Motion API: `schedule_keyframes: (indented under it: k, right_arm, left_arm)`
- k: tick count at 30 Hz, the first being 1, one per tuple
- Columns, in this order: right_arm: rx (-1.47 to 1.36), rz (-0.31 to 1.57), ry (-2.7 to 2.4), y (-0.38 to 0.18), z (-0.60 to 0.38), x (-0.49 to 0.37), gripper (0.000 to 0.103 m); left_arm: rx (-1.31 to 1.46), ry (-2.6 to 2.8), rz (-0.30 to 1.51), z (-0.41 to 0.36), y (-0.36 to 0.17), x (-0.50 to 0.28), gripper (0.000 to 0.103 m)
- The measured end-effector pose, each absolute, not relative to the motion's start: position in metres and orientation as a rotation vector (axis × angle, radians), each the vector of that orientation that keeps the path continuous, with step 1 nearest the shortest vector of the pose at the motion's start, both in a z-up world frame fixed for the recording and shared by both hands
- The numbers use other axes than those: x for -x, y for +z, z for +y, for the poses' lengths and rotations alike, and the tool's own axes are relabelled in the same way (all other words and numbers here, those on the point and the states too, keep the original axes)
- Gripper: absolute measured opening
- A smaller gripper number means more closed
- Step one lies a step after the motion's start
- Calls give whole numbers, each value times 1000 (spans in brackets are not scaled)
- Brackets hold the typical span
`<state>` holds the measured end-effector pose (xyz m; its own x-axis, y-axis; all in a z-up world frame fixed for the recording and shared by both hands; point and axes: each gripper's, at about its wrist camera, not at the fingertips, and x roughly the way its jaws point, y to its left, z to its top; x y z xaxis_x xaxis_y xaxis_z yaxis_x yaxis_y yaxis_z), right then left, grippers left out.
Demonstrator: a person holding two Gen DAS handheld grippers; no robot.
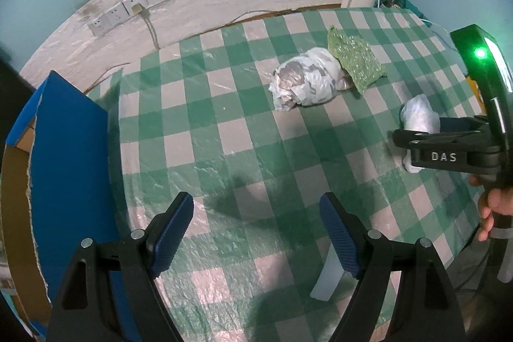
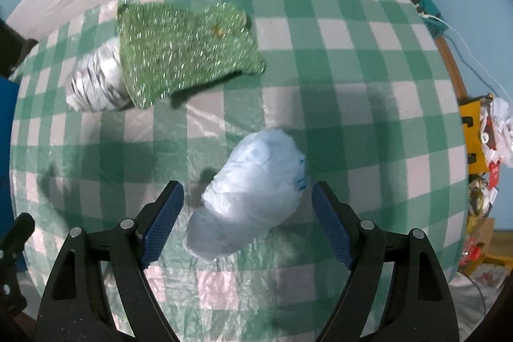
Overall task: Organize soft objects
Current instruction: 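Move the right tool to the white plastic bag bundle and grasp it, then grasp the white foam strip with the left tool while the right tool holds the bag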
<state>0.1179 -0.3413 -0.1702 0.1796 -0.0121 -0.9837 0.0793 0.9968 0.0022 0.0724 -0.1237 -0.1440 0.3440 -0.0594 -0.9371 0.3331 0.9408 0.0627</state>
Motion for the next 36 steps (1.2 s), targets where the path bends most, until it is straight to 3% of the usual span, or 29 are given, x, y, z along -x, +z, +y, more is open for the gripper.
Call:
schedule_keyframes:
  k: [4,7,11,29,32,36]
  right_arm:
    - [-18,1395,-49,-175,-334,-117,81]
    - [12,1392,-31,-175,-330,-114,58]
    - [41,1378,24,-172,-320,-106,52]
    - [-5,1356,142,-138,-298,-41,51]
    - [-15,1354,144,-136,-292,-37,51]
    - [-24,1350,149,-137,-304,-47,51]
  left_arm:
    - [-257,-272,1212,-123,-148,-68,82]
    - [-258,-287,1226,-124,-151,-64,82]
    - [-260,-309,1237,-126,-154,-58,82]
    - [-235,-404,1293,-135,-169,-22,86]
    - [-233,-414,1298,-139,-174,-19,81]
    - [-263,-420,1298,-144,-181,-14,57]
